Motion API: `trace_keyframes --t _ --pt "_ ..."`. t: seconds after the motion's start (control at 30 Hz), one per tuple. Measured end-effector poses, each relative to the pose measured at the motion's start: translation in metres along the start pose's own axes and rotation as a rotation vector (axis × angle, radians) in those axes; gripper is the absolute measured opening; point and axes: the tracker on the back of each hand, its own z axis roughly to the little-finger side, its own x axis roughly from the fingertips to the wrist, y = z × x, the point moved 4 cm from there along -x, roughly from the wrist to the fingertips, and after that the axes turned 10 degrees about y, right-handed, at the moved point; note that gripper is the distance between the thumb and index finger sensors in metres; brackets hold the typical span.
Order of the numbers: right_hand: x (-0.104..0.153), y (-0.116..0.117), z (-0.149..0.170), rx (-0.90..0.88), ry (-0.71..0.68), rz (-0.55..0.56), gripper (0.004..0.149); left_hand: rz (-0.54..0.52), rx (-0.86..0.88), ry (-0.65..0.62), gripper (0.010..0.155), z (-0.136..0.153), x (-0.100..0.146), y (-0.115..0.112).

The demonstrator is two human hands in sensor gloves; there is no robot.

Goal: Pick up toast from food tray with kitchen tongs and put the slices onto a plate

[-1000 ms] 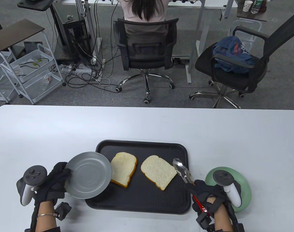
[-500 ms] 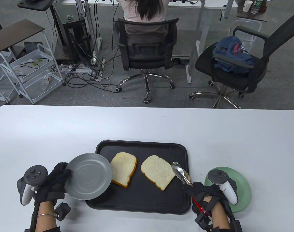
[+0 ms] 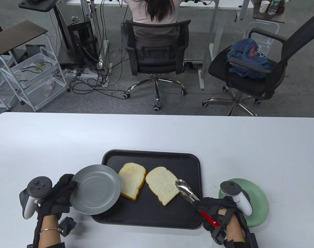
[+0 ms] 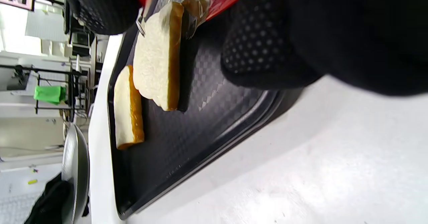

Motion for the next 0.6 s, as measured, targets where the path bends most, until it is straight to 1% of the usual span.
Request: trace_keyframes --t 0.13,0.23,0.4,0.53,0.6 --pt "-0.003 0.006 -0.001 0.059 0.013 0.017 0.072 0.007 -0.004 -0.001 0.050 0.000 0.000 -0.001" --pt "0.002 0.005 -0.002 0.049 -0.022 0.021 0.070 0.017 -0.005 -0.004 0.050 -0.001 -0.001 -0.003" --pt "0.023 0.005 -0.012 0.016 -0.091 0.031 0.069 0.035 -0.002 -0.011 0.050 -0.003 -0.002 -0.006" --pt "0.046 0.004 -0.028 0.010 -0.135 0.070 0.069 0.051 0.008 -0.018 0.050 -0.004 -0.002 -0.009" --pt "0.056 0.006 -0.038 0.000 -0.167 0.072 0.069 0.056 0.011 -0.022 0.050 -0.004 -0.002 -0.010"
